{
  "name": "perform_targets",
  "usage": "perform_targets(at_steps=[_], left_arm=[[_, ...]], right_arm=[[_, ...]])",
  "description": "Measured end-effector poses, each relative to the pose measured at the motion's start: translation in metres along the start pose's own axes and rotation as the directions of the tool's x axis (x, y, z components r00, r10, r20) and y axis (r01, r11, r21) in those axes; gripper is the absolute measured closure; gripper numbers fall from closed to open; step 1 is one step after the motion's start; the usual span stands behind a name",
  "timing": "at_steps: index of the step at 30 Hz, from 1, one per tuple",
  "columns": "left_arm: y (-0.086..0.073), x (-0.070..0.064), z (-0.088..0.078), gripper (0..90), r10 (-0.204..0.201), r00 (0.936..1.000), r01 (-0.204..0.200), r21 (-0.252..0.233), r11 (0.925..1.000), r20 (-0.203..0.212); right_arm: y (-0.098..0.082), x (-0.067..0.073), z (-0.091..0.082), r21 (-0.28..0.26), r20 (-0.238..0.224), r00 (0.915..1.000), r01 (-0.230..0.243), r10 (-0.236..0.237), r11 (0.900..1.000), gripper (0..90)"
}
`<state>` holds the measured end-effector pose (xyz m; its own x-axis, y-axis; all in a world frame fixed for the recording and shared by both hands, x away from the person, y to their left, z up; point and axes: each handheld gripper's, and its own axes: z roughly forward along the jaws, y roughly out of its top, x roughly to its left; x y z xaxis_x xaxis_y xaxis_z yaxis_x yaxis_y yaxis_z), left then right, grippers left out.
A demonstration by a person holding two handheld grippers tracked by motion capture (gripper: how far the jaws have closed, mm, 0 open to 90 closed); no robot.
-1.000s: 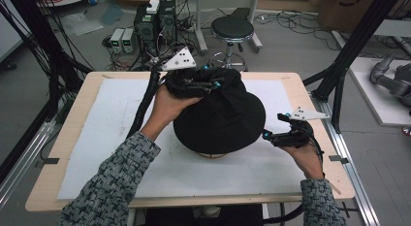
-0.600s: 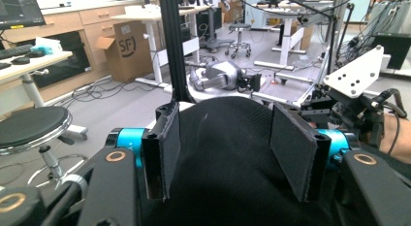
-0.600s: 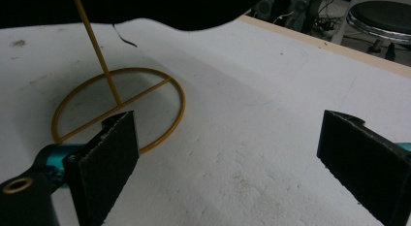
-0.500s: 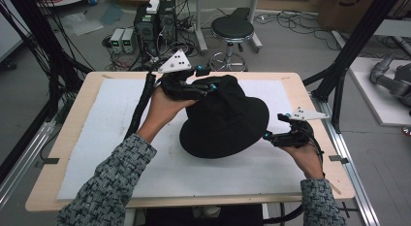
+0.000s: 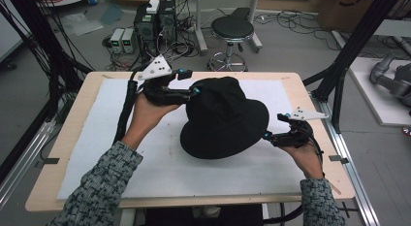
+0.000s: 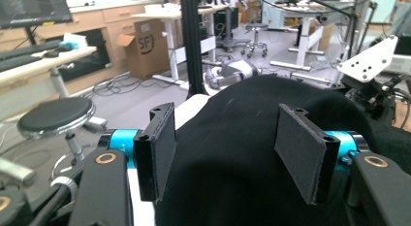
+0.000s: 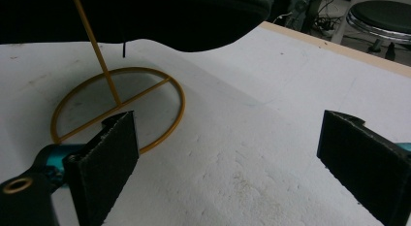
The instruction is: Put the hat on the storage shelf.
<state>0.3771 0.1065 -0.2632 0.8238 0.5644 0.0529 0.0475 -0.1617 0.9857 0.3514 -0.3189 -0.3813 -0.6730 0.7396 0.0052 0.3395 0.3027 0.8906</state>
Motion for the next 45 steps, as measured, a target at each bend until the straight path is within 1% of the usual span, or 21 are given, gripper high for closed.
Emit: perform_targets(at_steps=[3, 8, 9, 12, 14, 19, 22, 23, 24, 25, 27, 28, 29, 30, 32, 34, 35, 37, 40, 41, 45], left_arm=[[-0.004, 0.004, -0.008, 39.8, -0.017, 0.9998, 0.017, -0.01, 0.9998, -0.01], [-0.014, 0.014, -0.027, 36.1, -0.037, 0.998, 0.037, -0.011, 0.9993, -0.052], [-0.017, 0.017, -0.035, 35.6, -0.05, 0.9961, 0.05, -0.013, 0.9987, -0.072], [-0.021, 0.02, -0.043, 33.7, -0.058, 0.9944, 0.057, -0.016, 0.9983, -0.088], [-0.029, 0.023, -0.055, 31.1, -0.061, 0.9923, 0.061, 0.001, 0.9981, -0.108], [-0.044, 0.023, -0.07, 26.2, -0.064, 0.9877, 0.068, 0.026, 0.9973, -0.143], [-0.062, 0.025, -0.086, 23.4, -0.09, 0.9788, 0.098, 0.035, 0.9946, -0.184], [-0.062, 0.025, -0.086, 22.3, -0.09, 0.9788, 0.098, 0.035, 0.9946, -0.184], [-0.071, 0.027, -0.094, 21.4, -0.109, 0.9734, 0.118, 0.033, 0.9924, -0.201], [-0.071, 0.027, -0.094, 20.7, -0.109, 0.9734, 0.118, 0.033, 0.9924, -0.201], [-0.083, 0.031, -0.106, 20.5, -0.131, 0.966, 0.142, 0.032, 0.9894, -0.223], [-0.083, 0.031, -0.106, 19.9, -0.131, 0.966, 0.142, 0.032, 0.9894, -0.223], [-0.09, 0.032, -0.112, 19.2, -0.146, 0.9611, 0.157, 0.03, 0.9871, -0.235], [-0.09, 0.032, -0.112, 18.3, -0.146, 0.9611, 0.157, 0.03, 0.9871, -0.235], [-0.099, 0.032, -0.121, 17.7, -0.144, 0.9568, 0.159, 0.04, 0.9865, -0.252], [-0.102, 0.031, -0.123, 16.1, -0.137, 0.9569, 0.154, 0.046, 0.987, -0.256], [-0.107, 0.03, -0.127, 16.0, -0.127, 0.9528, 0.149, 0.061, 0.987, -0.276], [-0.111, 0.028, -0.131, 15.9, -0.115, 0.9495, 0.142, 0.075, 0.987, -0.292], [-0.115, 0.028, -0.132, 15.9, -0.099, 0.9477, 0.136, 0.105, 0.9851, -0.303], [-0.117, 0.027, -0.134, 15.9, -0.072, 0.9418, 0.121, 0.134, 0.9836, -0.329], [-0.121, 0.028, -0.137, 15.8, -0.081, 0.9393, 0.132, 0.134, 0.9821, -0.334]], right_arm=[[0.0, 0.0, 0.002, 0.002, -0.001, 1.0, 0.004, -0.004, 1.0, 7.6], [0.0, -0.001, 0.002, 0.008, -0.001, 1.0, -0.006, 0.006, 1.0, 7.6], [0.0, -0.001, 0.002, 0.009, 0.002, 1.0, -0.002, 0.002, 1.0, 7.6], [0.0, -0.002, 0.003, 0.012, 0.001, 1.0, -0.004, 0.004, 1.0, 7.6], [0.0, -0.002, 0.003, 0.014, -0.002, 1.0, -0.006, 0.006, 1.0, 7.6], [-0.001, -0.001, 0.003, 0.017, -0.003, 1.0, -0.007, 0.007, 1.0, 7.6], [0.0, -0.001, 0.003, 0.015, -0.002, 1.0, -0.002, 0.002, 1.0, 7.6], [0.0, -0.001, 0.004, 0.014, -0.004, 1.0, 0.0, 0.0, 1.0, 7.6], [0.0, 0.0, 0.004, 0.017, -0.004, 1.0, -0.005, 0.005, 1.0, 7.6], [0.0, -0.001, 0.004, 0.016, -0.005, 1.0, -0.002, 0.003, 1.0, 7.6], [0.0, -0.001, 0.004, 0.019, -0.003, 1.0, -0.002, 0.002, 1.0, 7.5], [0.0, -0.001, 0.005, 0.017, -0.004, 1.0, 0.001, -0.001, 1.0, 7.5], [0.0, -0.001, 0.006, 0.022, -0.006, 1.0, 0.0, 0.001, 1.0, 7.5], [0.0, -0.001, 0.006, 0.026, -0.005, 1.0, -0.002, 0.002, 1.0, 7.5], [-0.001, -0.002, 0.008, 0.027, -0.007, 1.0, 0.005, -0.005, 1.0, 7.5], [-0.001, -0.002, 0.009, 0.03, -0.019, 0.9998, 0.012, -0.011, 0.999, 7.5], [-0.001, -0.002, 0.01, 0.032, -0.023, 0.9997, 0.012, -0.011, 0.999, 7.5], [-0.001, -0.001, 0.011, 0.038, -0.022, 0.9997, 0.013, -0.012, 0.999, 7.5], [-0.001, -0.002, 0.012, 0.038, -0.018, 0.9998, 0.011, -0.011, 0.999, 7.5], [-0.001, -0.001, 0.012, 0.041, -0.018, 0.9998, 0.011, -0.01, 0.999, 7.5], [0.0, 0.0, 0.011, 0.042, -0.014, 0.9998, 0.016, -0.015, 0.999, 7.5]])
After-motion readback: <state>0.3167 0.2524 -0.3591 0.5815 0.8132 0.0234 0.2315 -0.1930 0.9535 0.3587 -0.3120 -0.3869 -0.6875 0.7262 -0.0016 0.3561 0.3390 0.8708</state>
